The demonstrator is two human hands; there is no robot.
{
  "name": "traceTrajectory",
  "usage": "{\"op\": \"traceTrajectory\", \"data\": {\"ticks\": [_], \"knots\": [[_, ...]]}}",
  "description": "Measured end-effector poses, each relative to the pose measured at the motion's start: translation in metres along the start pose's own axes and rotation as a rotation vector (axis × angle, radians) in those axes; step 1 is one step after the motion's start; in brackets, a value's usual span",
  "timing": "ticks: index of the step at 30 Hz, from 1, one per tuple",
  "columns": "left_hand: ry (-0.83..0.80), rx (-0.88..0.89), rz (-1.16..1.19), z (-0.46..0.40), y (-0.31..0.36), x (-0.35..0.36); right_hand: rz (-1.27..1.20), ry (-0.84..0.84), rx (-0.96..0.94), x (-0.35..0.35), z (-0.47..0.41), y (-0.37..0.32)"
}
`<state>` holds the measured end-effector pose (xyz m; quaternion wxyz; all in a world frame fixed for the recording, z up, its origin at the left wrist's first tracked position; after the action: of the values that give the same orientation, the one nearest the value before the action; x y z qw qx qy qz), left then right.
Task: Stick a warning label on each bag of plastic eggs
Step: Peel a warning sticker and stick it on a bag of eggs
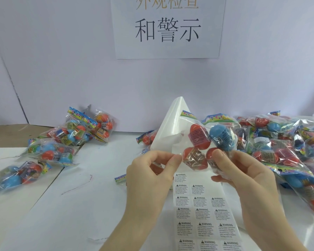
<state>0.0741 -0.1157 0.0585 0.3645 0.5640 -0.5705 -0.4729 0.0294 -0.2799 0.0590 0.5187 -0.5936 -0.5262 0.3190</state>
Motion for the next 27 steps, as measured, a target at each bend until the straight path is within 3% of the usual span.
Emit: {"op": "traceTrajectory", "data": {"ticks": [6, 15, 21, 27], "knots": [[-0.140, -0.083, 0.119, 0.000, 0.000, 0.010, -0.030, -0.039, 0.008, 0.002, -0.001, -0.001], [-0.220, -0.205, 0.346, 0.001, -0.001, 0.011, -0.052, -0.105, 0.041, 0.005, 0.000, 0.002], [-0.148, 0.029, 0.261, 0.001, 0.014, 0.006, -0.103, -0.082, 0.017, 0.003, -0.001, -0.002], [-0.223, 0.068, 0.245, 0.001, 0.019, 0.008, -0.231, -0.061, 0.047, -0.001, -0.003, -0.002]]}}
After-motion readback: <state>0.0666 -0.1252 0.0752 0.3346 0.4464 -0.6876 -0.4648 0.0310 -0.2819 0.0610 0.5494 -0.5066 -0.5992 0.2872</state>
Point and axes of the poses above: each hand's wrist, its own z-axis away from the middle knuckle, its own x-axis out of the palm, y = z × x, the point moved 6 cm from there along -z, towards the middle knuckle, and after that the axes turned 10 degrees about -y, right-handed, at the moved point
